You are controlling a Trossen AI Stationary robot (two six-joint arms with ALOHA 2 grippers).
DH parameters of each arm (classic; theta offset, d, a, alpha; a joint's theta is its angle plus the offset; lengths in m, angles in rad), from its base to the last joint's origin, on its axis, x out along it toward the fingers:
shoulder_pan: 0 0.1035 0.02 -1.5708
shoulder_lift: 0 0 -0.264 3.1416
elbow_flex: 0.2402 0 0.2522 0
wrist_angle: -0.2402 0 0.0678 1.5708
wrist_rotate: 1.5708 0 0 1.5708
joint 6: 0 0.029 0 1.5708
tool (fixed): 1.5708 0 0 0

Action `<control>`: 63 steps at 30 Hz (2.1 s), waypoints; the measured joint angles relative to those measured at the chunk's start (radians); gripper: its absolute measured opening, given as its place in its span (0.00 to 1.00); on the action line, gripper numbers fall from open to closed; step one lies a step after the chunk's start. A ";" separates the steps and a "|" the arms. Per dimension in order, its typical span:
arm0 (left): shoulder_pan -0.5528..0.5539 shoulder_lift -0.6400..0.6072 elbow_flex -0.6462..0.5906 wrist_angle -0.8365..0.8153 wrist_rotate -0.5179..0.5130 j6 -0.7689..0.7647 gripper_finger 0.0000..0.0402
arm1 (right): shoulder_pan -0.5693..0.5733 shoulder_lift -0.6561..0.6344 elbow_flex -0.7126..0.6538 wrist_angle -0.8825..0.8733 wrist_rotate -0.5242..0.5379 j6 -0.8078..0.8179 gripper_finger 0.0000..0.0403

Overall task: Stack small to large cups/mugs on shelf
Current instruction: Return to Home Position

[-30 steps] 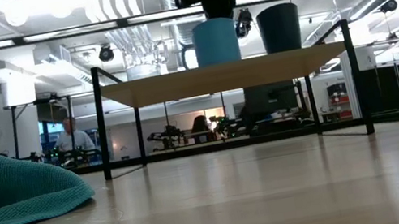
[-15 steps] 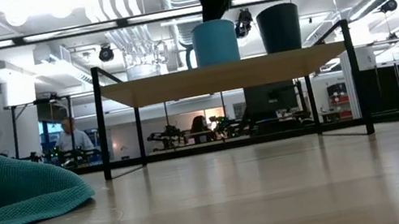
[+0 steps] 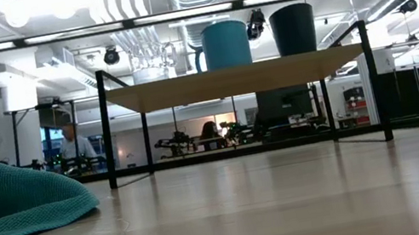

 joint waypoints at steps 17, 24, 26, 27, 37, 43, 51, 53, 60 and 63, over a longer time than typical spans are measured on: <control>-0.018 -0.265 -0.045 -0.150 -0.381 -0.148 0.28 | 0.154 -0.404 -0.002 0.020 0.072 0.047 0.34; -0.019 -0.394 -0.133 -0.081 -0.348 -0.097 0.28 | 0.189 -0.507 -0.039 -0.020 0.080 -0.011 0.32; -0.019 -0.444 -0.164 -0.083 -0.348 -0.098 0.28 | 0.189 -0.538 -0.072 -0.019 0.082 -0.030 0.31; -0.019 -0.473 -0.181 -0.081 -0.348 -0.098 0.28 | 0.188 -0.556 -0.091 -0.018 0.082 -0.043 0.31; -0.019 -0.785 -0.430 -0.040 -0.345 -0.149 0.28 | 0.188 -0.824 -0.414 0.133 0.035 -0.126 0.33; -0.019 -0.949 -0.619 0.071 -0.340 -0.150 0.28 | 0.189 -1.035 -0.704 0.338 -0.170 -0.161 0.33; -0.019 -1.133 -0.894 0.232 -0.337 -0.124 0.28 | 0.188 -1.280 -1.097 0.568 -0.184 -0.131 0.30; -0.019 -1.178 -0.967 0.278 -0.336 -0.124 0.28 | 0.188 -1.328 -1.184 0.623 -0.184 -0.115 0.31; -0.019 -1.344 -1.210 0.448 -0.329 -0.130 0.28 | 0.188 -1.469 -1.451 0.835 -0.192 -0.096 0.32; -0.019 -1.340 -1.279 0.458 -0.320 -0.132 0.28 | 0.189 -1.524 -1.545 0.899 -0.192 -0.083 0.32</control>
